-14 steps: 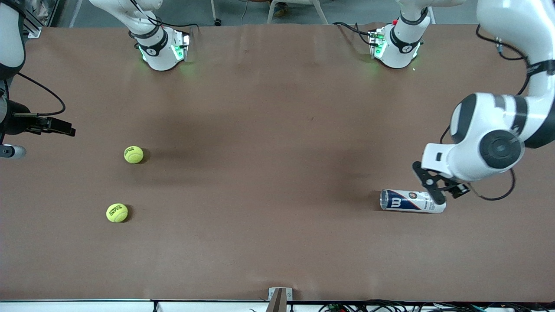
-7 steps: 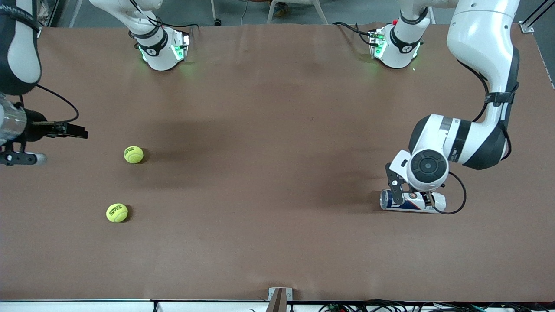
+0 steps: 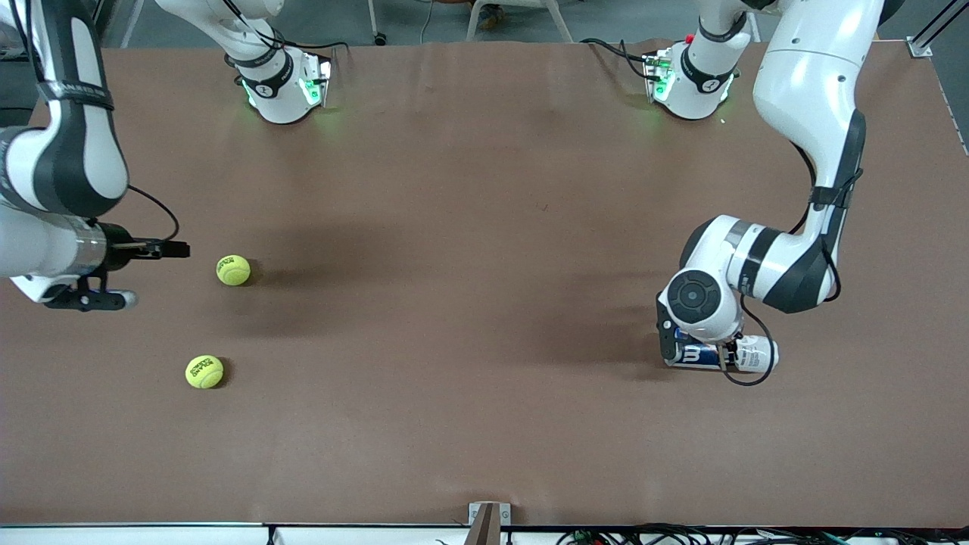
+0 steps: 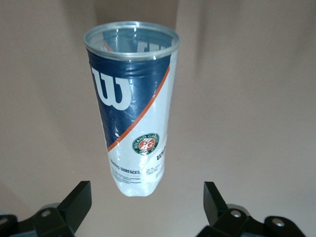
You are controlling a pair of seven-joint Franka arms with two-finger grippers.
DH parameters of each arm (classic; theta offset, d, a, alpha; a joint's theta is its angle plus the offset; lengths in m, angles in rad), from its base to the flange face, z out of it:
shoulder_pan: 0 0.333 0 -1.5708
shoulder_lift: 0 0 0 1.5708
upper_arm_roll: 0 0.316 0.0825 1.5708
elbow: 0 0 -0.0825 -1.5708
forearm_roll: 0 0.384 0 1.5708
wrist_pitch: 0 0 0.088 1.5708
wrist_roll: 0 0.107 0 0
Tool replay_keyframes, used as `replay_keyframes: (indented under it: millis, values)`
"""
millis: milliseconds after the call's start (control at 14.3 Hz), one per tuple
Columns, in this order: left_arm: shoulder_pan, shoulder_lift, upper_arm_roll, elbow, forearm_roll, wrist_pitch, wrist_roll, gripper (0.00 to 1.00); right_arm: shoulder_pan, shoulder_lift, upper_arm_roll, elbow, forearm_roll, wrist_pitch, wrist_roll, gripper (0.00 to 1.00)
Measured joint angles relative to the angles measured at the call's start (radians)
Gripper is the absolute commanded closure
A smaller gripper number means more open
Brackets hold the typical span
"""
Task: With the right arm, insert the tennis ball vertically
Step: 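Stand the can upright with the left gripper while the right gripper grasps a ball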
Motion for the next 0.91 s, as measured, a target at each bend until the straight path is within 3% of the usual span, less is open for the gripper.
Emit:
replay_keyframes:
  millis: [910]
  values:
    - [-0.039, 0.123, 0.002, 0.037, 0.158, 0.002, -0.151, 0.0, 0.005, 0.122, -0.006, -0.204, 0.0, 0.336, 0.001, 0.0]
